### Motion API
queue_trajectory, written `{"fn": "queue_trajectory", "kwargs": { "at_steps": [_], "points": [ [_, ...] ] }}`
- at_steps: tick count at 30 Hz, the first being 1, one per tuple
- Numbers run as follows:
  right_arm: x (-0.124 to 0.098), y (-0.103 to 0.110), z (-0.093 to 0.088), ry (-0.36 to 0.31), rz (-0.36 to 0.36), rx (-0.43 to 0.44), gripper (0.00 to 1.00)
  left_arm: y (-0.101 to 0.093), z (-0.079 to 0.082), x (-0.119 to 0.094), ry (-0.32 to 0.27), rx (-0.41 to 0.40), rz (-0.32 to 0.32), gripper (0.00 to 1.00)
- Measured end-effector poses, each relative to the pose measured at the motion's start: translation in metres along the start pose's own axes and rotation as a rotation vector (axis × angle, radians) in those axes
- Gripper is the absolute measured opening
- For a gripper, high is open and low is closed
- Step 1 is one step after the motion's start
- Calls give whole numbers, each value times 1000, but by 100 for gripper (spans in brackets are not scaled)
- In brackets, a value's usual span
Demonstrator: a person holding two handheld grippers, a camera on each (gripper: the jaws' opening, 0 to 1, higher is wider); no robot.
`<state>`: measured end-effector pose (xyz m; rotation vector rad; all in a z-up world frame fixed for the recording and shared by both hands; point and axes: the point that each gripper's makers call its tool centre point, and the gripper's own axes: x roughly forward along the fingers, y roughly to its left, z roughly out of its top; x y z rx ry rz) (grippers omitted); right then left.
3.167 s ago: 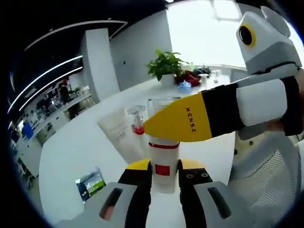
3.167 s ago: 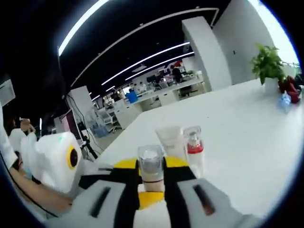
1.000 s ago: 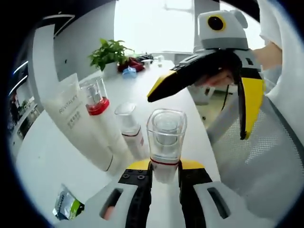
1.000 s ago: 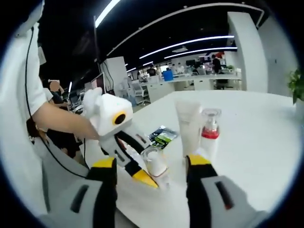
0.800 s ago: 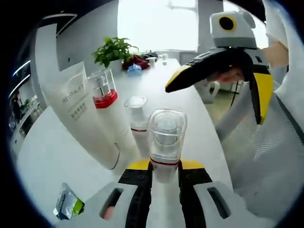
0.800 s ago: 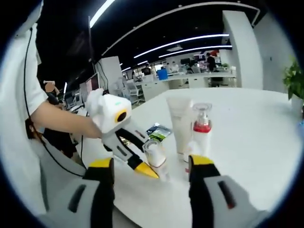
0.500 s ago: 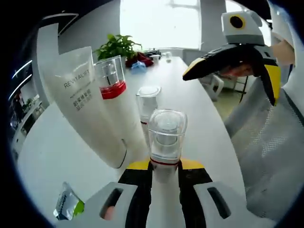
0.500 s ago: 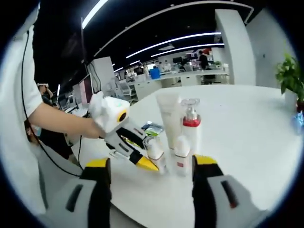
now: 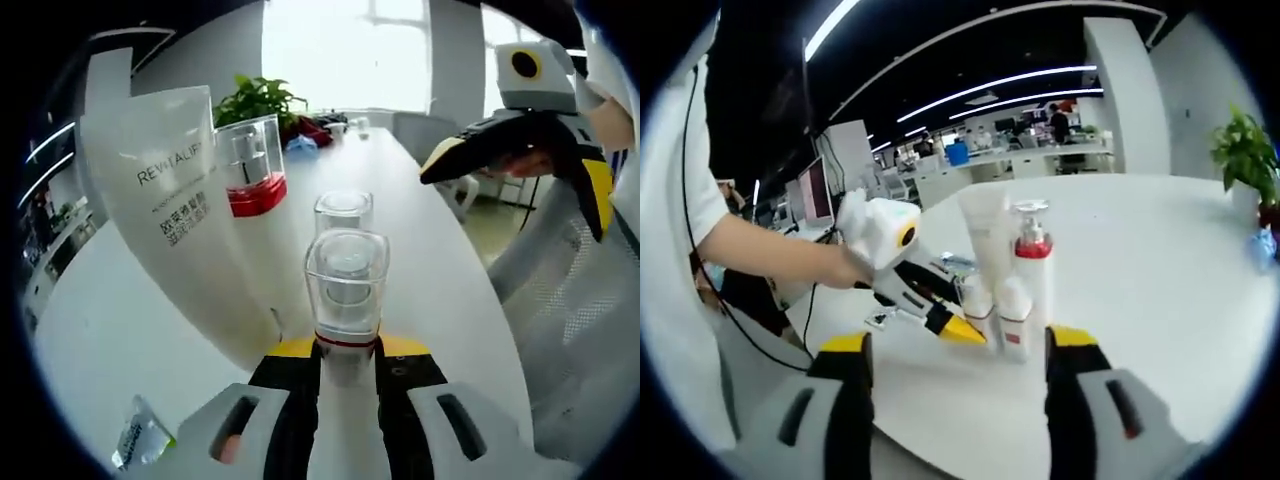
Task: Arrange the skincare products in the storage area until every visible bottle or jar stands upright without overlapping.
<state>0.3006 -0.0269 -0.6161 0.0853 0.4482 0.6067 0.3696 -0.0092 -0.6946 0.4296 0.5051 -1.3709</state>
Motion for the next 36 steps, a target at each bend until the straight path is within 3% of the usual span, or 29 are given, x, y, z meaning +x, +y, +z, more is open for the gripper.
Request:
{"fn": "queue_trajectory", "kwargs": {
  "at_steps": [23, 36],
  "points": [
    [0, -2, -2, -1, -11, 15, 72, 5, 1, 7, 27, 6, -26, 17],
    [-4, -1, 2, -6, -20, -3, 73, 0, -1, 2, 37, -23, 4, 29]
  ]
}}
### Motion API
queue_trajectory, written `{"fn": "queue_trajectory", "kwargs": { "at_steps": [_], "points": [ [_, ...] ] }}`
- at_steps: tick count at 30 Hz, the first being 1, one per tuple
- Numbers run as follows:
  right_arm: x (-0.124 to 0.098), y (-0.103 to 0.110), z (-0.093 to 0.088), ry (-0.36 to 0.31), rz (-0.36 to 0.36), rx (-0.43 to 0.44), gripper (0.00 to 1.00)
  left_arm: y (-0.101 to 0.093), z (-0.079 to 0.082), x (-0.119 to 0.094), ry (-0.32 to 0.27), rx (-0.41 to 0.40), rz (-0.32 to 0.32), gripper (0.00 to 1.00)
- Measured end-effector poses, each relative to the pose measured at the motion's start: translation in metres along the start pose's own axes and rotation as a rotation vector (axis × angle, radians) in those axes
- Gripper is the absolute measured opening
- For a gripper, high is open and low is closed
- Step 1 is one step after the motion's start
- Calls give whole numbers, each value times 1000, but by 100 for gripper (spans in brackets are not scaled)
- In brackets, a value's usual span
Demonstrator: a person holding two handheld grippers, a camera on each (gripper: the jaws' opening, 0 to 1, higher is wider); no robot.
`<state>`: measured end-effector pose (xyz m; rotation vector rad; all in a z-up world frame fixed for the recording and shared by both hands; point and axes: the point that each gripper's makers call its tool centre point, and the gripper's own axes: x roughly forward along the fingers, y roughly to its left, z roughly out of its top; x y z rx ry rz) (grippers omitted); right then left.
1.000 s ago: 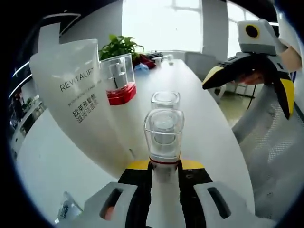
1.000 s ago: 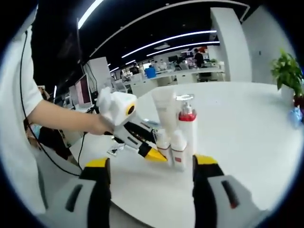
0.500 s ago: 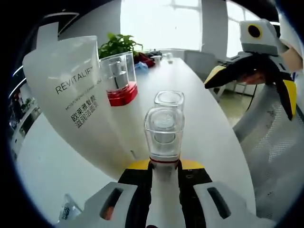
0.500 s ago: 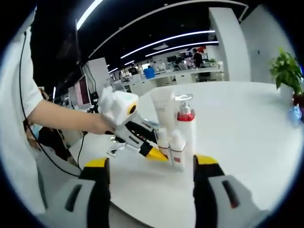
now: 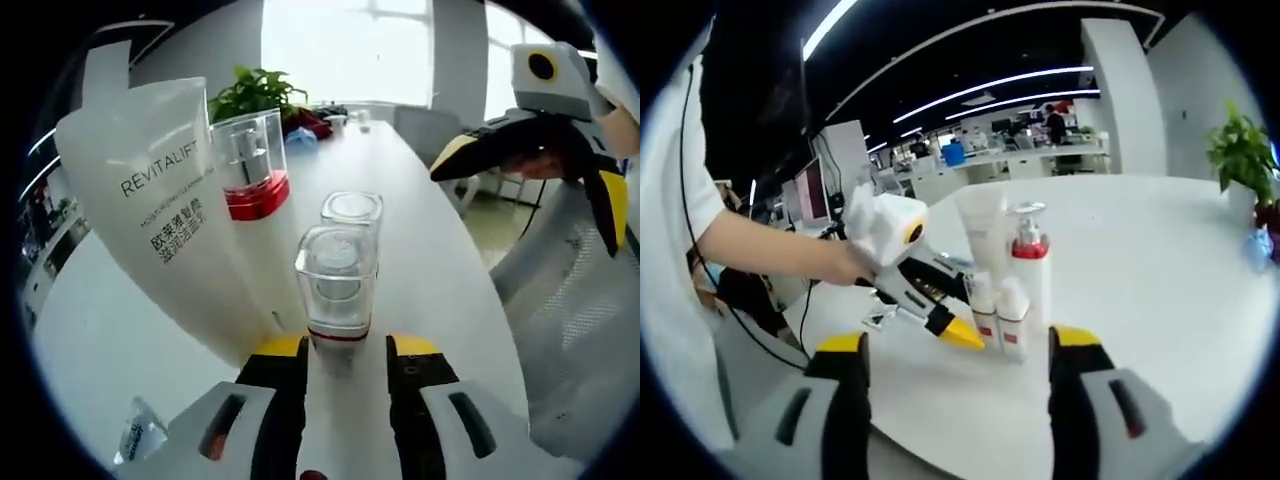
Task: Arrange the skincare products in the storage area until every visible bottle or jar stands upright without overlapping.
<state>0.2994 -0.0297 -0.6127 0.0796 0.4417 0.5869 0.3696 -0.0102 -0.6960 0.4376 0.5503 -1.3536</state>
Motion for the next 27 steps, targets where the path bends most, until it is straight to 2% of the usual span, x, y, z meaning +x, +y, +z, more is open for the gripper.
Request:
{"fn": "queue_trajectory", "kwargs": {
  "at_steps": [3, 8, 23, 27],
  "points": [
    [-2, 1, 1, -3, 0, -6, 73, -2, -2, -8, 9, -11, 18, 30],
    [-6, 4, 1, -5, 0, -7, 74, -6, -10, -19, 23, -40, 44, 38],
    [-22, 12, 2, -25, -29, 3, 85, -27, -33, -65, 56, -163, 154, 63],
    [-25, 16, -1, -24, -26, 13, 87, -35, -40, -77, 58, -200, 181, 67]
  ]
}}
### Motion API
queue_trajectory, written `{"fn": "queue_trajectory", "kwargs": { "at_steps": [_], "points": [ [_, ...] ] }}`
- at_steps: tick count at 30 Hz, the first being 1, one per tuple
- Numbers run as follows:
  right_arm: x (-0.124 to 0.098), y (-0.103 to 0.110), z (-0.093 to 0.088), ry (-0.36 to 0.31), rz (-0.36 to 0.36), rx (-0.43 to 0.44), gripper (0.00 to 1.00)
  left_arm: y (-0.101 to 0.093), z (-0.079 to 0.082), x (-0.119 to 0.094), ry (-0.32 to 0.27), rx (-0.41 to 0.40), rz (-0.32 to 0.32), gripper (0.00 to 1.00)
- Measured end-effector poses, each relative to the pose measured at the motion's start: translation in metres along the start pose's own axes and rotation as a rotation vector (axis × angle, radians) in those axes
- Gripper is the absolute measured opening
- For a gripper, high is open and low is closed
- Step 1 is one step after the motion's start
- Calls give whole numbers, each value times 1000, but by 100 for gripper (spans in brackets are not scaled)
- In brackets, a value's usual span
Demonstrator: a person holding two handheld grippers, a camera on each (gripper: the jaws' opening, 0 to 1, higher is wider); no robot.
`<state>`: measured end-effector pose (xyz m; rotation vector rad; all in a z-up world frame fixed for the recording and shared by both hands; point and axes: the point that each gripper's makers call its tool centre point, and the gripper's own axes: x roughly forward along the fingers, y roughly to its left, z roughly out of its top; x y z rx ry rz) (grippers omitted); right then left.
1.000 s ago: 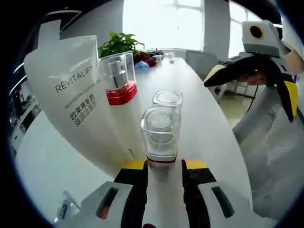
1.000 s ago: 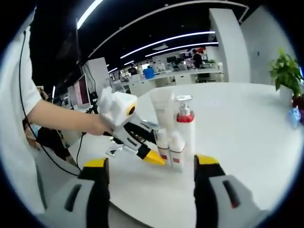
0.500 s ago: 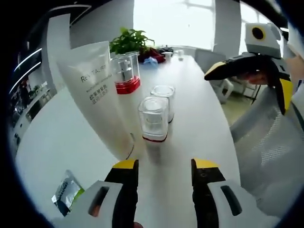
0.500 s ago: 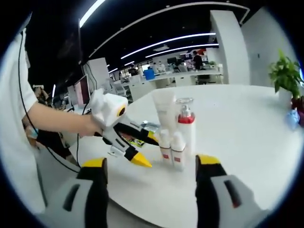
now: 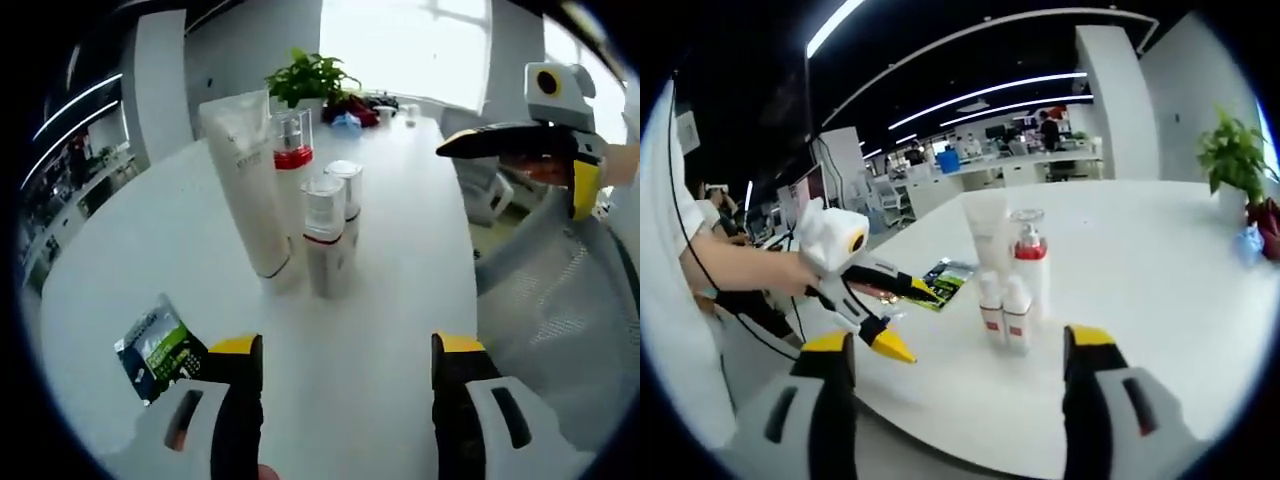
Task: Arrange the skincare products in the storage area until every visible bottle or jar stands upright without overlapping.
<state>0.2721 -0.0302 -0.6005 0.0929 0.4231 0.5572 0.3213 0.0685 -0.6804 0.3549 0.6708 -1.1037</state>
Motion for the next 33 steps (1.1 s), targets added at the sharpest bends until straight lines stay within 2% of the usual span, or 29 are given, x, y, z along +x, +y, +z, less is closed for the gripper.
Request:
{"fn": "queue_trajectory", "kwargs": {
  "at_steps": [11, 21, 25, 30, 33],
  "points": [
    [-1, 6, 0, -18, 6, 5, 92, -7, -23, -39, -18, -170, 93, 80],
    [1, 5, -7, 0, 4, -11, 93, -5, -49, -74, -44, -287, 198, 87],
    [3, 7, -10, 18, 16, -29, 93, -6, -55, -89, -70, -357, 249, 91],
    [3, 10, -13, 30, 30, -45, 92, -9, -61, -102, -93, -403, 290, 95],
    [4, 10, -14, 32, 37, -50, 91, -12, -57, -107, -151, -420, 303, 97]
  ]
}}
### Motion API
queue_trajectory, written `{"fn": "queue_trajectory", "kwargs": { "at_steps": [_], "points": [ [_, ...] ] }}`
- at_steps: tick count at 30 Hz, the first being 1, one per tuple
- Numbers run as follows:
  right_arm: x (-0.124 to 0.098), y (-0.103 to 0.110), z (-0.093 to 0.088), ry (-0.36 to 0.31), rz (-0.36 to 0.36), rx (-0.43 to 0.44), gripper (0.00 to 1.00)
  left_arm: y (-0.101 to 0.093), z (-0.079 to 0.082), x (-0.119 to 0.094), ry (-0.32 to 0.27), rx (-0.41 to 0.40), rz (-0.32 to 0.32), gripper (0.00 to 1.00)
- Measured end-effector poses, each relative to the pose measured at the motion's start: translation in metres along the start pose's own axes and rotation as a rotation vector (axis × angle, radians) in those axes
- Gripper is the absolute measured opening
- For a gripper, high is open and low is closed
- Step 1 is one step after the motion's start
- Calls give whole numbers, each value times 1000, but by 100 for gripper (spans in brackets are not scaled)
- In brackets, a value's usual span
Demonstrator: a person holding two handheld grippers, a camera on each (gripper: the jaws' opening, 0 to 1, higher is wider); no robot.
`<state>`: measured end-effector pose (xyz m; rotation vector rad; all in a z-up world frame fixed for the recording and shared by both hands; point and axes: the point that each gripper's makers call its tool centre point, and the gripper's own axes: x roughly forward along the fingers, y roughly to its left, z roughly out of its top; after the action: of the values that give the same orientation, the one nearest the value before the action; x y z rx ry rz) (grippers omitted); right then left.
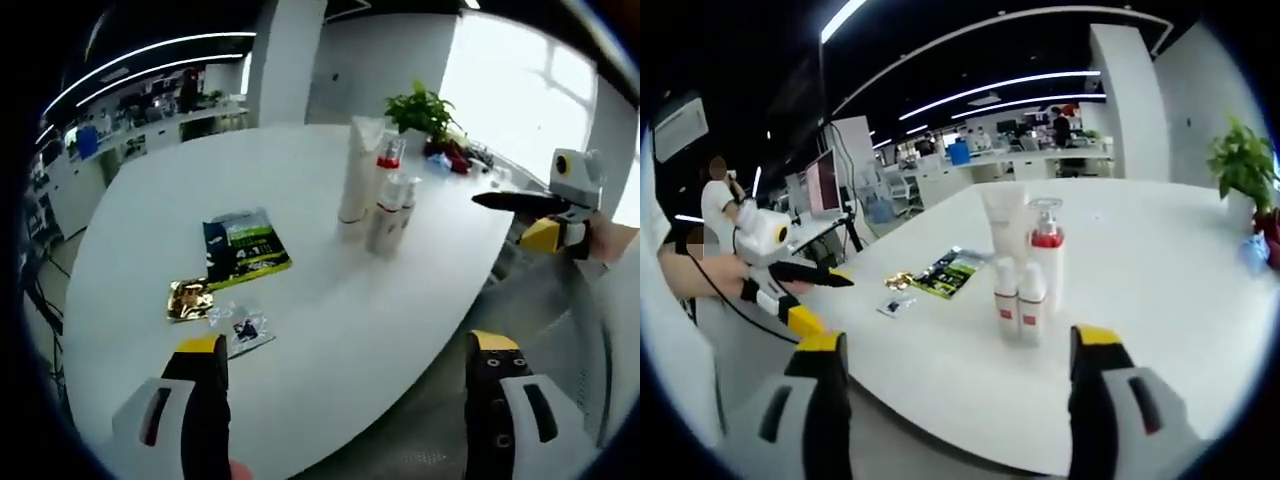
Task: Arrange the skincare products in the storage area until every visible bottle or jar stands upright without overlapping.
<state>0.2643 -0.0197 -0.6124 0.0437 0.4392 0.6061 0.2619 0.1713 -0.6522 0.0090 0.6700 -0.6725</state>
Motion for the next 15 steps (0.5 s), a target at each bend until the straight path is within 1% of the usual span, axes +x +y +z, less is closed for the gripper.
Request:
{"fn": "queue_trajectory", "kwargs": {
  "at_steps": [2, 5, 9, 15],
  "points": [
    [0, 1, -2, 7, 6, -4, 91, 0, -3, -4, 1, 0, 10, 97],
    [0, 3, -2, 8, 13, -12, 91, 3, -10, -7, 20, 5, 37, 97],
    [0, 4, -2, 11, 15, -18, 91, 4, -6, -8, 10, 4, 52, 97],
    [-1, 5, -2, 6, 17, -10, 91, 9, -9, -8, 27, 3, 82, 97]
  ]
}}
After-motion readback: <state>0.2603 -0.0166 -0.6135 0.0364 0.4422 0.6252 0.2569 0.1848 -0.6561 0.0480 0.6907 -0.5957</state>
